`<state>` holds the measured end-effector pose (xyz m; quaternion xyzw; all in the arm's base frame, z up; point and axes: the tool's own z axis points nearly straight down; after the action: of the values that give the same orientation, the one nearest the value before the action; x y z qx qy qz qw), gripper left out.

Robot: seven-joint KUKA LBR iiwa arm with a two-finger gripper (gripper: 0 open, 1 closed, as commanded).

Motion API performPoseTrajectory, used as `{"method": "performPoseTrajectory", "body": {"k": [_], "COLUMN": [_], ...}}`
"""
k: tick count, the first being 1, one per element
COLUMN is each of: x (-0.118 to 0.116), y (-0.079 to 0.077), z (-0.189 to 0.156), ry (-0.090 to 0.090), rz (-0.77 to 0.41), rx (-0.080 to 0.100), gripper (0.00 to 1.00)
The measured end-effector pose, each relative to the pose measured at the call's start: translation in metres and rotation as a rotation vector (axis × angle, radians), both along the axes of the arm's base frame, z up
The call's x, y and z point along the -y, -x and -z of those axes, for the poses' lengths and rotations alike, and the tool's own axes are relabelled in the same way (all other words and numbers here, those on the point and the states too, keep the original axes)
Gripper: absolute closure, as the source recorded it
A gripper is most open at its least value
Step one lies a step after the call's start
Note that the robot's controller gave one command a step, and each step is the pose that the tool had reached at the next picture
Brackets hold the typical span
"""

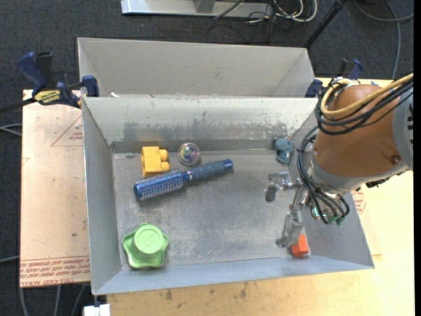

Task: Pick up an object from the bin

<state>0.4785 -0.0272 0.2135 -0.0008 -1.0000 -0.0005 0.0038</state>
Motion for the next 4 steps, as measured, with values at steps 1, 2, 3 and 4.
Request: {"method": "performPoseTrajectory", "body": {"k": [1,2,3,4], "x": [-0.079,-0.072,-0.074,-0.074], "y": [-0.085,-0.090,-0.153,-0.152], "z": [-0.028,0.059,0.145,0.142], "ry": [-0.004,0.001,-0.001,0.000], "rz": [0.074,-0.001,0.087,0.085], "rx": [0.018,0.002,0.014,0.010], "gripper": [0.00,0.00,0.00,1.00]}}
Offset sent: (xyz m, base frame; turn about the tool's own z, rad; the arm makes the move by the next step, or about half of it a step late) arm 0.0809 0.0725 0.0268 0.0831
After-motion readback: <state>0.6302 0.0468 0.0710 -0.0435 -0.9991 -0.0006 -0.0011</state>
